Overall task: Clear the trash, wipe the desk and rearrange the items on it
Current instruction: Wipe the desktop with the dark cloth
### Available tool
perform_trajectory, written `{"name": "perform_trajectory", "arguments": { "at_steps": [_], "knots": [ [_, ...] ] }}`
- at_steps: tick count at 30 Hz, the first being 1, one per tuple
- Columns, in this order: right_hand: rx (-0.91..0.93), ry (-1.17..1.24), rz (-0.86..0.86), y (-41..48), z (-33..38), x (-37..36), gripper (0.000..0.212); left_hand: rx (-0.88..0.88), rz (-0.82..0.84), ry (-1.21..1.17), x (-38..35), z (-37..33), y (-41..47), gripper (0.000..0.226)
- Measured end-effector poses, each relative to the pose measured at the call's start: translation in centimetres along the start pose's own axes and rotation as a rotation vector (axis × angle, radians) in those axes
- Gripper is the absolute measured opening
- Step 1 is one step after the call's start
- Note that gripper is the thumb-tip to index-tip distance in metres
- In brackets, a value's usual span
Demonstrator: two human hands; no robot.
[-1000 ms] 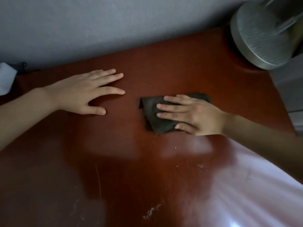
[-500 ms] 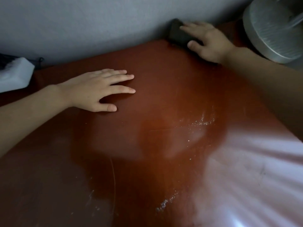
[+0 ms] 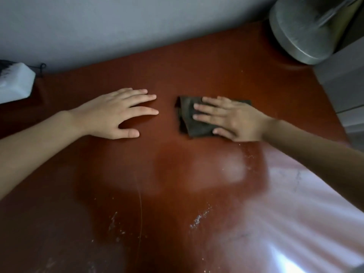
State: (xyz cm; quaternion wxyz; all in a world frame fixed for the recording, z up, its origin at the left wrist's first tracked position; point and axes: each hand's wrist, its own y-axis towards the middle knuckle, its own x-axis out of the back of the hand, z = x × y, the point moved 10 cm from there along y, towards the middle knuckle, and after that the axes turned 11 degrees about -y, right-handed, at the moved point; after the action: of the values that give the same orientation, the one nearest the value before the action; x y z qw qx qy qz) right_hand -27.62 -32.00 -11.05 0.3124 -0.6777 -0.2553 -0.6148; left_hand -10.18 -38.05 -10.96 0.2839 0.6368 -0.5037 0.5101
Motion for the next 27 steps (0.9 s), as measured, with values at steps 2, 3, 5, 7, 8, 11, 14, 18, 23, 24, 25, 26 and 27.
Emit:
{"name": "perform_trajectory", "arguments": {
  "at_steps": [2, 3, 5, 7, 8, 11, 14, 18, 23, 24, 25, 26, 27],
  "knots": [
    [-0.185, -0.029, 0.039, 1.9, -4.6, 0.2, 0.055, 0.008, 0.009, 0.004, 0.0, -0.4, 0.7, 0.065],
    [-0.275, -0.047, 0.060, 2.5, -7.1, 0.3, 0.058, 0.008, 0.016, 0.008, -0.1, -0.6, 1.0, 0.065],
    [-0.412, -0.057, 0.074, 2.5, -11.9, 0.2, 0.061, -0.003, 0.024, 0.013, -0.3, -1.2, 1.5, 0.065],
    [-0.467, 0.014, 0.061, 1.5, -14.7, -0.1, 0.059, -0.030, 0.024, 0.007, -0.8, -2.3, 2.0, 0.064],
    [-0.446, 0.049, 0.037, 0.9, -14.8, -0.2, 0.059, -0.047, 0.026, 0.003, -1.1, -3.0, 2.4, 0.062],
    [-0.250, 0.043, -0.033, -2.4, -10.4, -0.7, 0.059, -0.098, 0.034, 0.001, -1.8, -5.7, 3.8, 0.062],
    [-0.011, 0.011, -0.046, -9.1, -4.1, -1.1, 0.053, -0.131, 0.026, -0.005, -2.3, -7.6, 5.1, 0.062],
    [0.169, -0.009, -0.006, -14.2, -3.1, -1.9, 0.051, -0.105, 0.010, -0.026, -2.7, -8.2, 6.3, 0.061],
    [-0.132, 0.044, 0.003, -11.2, -15.4, -1.8, 0.056, -0.141, 0.060, 0.004, -2.9, -10.2, 8.7, 0.059],
    [-0.210, 0.077, -0.007, -11.0, -17.6, -1.9, 0.058, -0.145, 0.065, 0.008, -2.9, -10.3, 9.0, 0.058],
    [-0.266, 0.104, -0.015, -11.0, -18.9, -2.1, 0.059, -0.143, 0.068, 0.010, -2.9, -10.3, 9.1, 0.058],
    [-0.295, 0.118, -0.024, -10.9, -19.2, -2.4, 0.060, -0.136, 0.069, 0.009, -2.9, -10.2, 9.2, 0.057],
    [-0.302, 0.119, -0.040, -10.8, -18.8, -2.2, 0.061, -0.129, 0.069, 0.007, -2.9, -10.2, 9.2, 0.057]
  ]
}}
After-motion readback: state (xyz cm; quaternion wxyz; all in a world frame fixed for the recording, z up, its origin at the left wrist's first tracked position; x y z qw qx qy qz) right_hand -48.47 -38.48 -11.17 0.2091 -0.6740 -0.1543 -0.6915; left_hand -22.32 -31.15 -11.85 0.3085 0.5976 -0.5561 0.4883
